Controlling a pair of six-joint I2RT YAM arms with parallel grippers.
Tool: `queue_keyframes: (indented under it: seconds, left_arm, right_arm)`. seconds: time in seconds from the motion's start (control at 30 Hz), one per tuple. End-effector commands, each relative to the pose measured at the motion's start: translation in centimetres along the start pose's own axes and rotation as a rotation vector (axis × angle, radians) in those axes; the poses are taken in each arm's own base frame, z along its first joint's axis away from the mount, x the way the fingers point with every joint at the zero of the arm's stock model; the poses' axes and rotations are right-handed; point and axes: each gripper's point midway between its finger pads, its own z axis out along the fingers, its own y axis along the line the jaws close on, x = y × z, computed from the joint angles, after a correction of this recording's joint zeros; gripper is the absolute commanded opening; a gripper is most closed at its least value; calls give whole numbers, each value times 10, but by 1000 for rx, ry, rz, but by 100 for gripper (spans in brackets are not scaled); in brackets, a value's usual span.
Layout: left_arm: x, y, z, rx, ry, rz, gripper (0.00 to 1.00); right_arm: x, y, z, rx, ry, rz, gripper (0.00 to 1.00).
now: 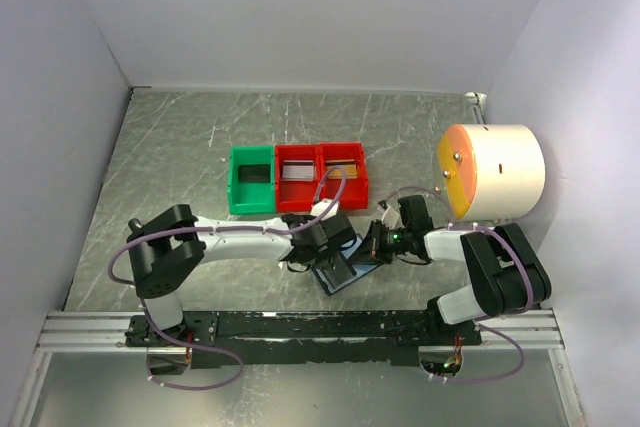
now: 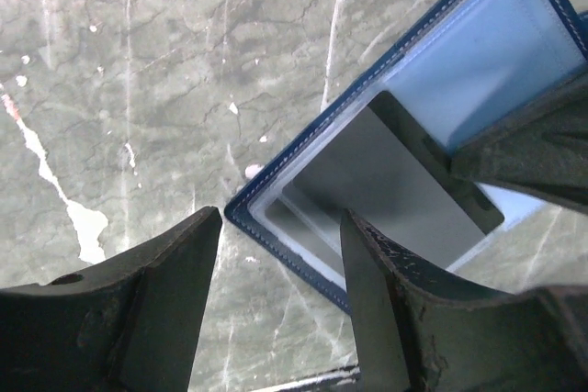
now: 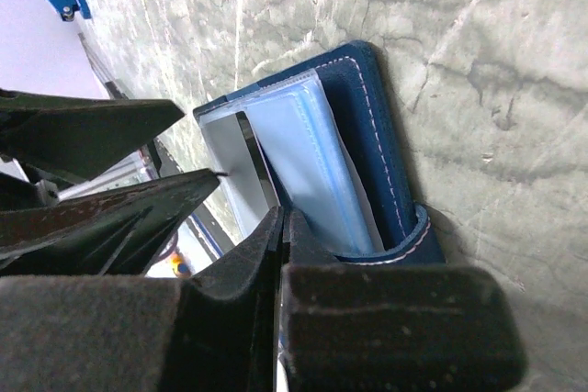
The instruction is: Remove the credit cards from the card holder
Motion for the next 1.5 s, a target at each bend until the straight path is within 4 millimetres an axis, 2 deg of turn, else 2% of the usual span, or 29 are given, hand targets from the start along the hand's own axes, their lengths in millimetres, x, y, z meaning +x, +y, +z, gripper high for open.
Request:
queue_keyframes:
  seconds: [0.0, 0.13, 0.2, 0.4, 0.73, 0.97, 1.13, 1.47]
  left_arm:
    - [-8, -6, -29, 75, -26, -3, 67]
    - [-10, -14, -47, 171, -47, -34, 66]
    - [-7, -16, -49, 204, -40, -42, 65]
    - [13, -15, -31, 185, 24, -47, 60]
    - [21, -20, -12, 158, 48, -42, 59]
    - [31, -10, -1, 99, 65, -35, 58]
    - [43, 4, 6, 27, 84, -26, 54]
    - [54, 18, 7, -21, 91, -31, 50]
  right_arm:
    - [0, -4, -2, 15, -7, -6, 0]
    - [2, -4, -2, 8, -13, 6, 0]
    - [3, -3, -1, -1, -11, 15, 0]
    - [5, -5, -1, -1, -18, 28, 0]
    - [7, -4, -2, -6, -16, 23, 0]
    - [7, 1, -4, -25, -15, 13, 0]
    - [0, -1, -8, 21, -38, -16, 0]
    - [-9, -3, -16, 34, -59, -29, 0]
